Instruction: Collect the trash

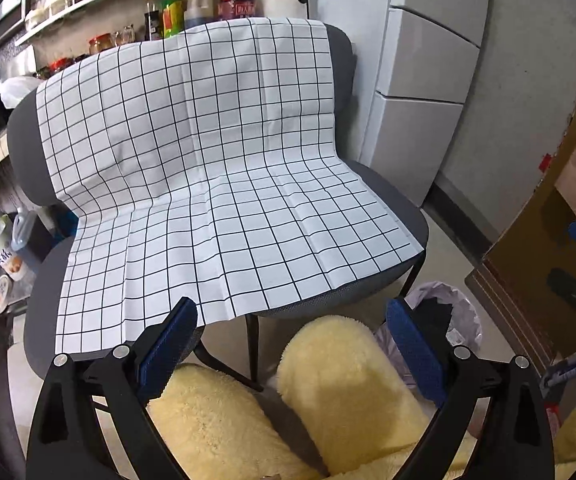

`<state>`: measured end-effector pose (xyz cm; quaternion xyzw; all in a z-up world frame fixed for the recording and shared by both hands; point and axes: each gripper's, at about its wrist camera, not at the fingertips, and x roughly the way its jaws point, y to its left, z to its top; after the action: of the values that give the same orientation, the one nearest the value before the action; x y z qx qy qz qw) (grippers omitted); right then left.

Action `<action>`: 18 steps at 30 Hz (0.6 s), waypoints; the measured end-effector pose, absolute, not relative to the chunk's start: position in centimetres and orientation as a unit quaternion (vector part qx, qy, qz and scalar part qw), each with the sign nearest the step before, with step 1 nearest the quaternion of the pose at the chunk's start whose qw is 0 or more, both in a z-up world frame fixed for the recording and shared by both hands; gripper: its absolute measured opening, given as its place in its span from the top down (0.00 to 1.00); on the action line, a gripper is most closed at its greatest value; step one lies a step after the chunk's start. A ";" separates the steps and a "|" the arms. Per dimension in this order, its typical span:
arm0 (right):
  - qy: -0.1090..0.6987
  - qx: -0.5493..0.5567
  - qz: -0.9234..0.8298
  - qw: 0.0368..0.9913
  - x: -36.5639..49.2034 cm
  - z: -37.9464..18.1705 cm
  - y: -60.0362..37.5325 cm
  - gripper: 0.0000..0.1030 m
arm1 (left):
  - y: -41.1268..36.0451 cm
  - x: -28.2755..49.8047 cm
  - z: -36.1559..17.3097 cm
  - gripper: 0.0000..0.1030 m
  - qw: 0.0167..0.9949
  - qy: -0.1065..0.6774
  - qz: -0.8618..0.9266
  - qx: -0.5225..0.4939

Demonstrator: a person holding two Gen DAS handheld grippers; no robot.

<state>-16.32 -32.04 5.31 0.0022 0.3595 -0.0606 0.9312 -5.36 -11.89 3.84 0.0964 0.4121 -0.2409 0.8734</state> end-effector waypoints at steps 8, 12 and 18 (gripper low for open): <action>0.356 0.015 -0.066 0.932 -16.7 5.0 -32.7 0.06 | -12.0 -5.3 3.8 0.08 0.873 0.413 -0.243 0.090; 0.358 0.016 -0.067 0.931 -16.8 4.9 -32.9 0.06 | -12.1 -5.3 3.7 0.08 0.874 0.414 -0.240 0.088; 0.360 0.018 -0.066 0.931 -16.7 4.8 -32.8 0.06 | -11.9 -5.2 3.8 0.08 0.875 0.412 -0.238 0.086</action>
<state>-16.73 -32.82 4.83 0.0181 0.3596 -0.0659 0.9306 -5.16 -11.94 3.77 0.0864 0.4124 -0.2379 0.8751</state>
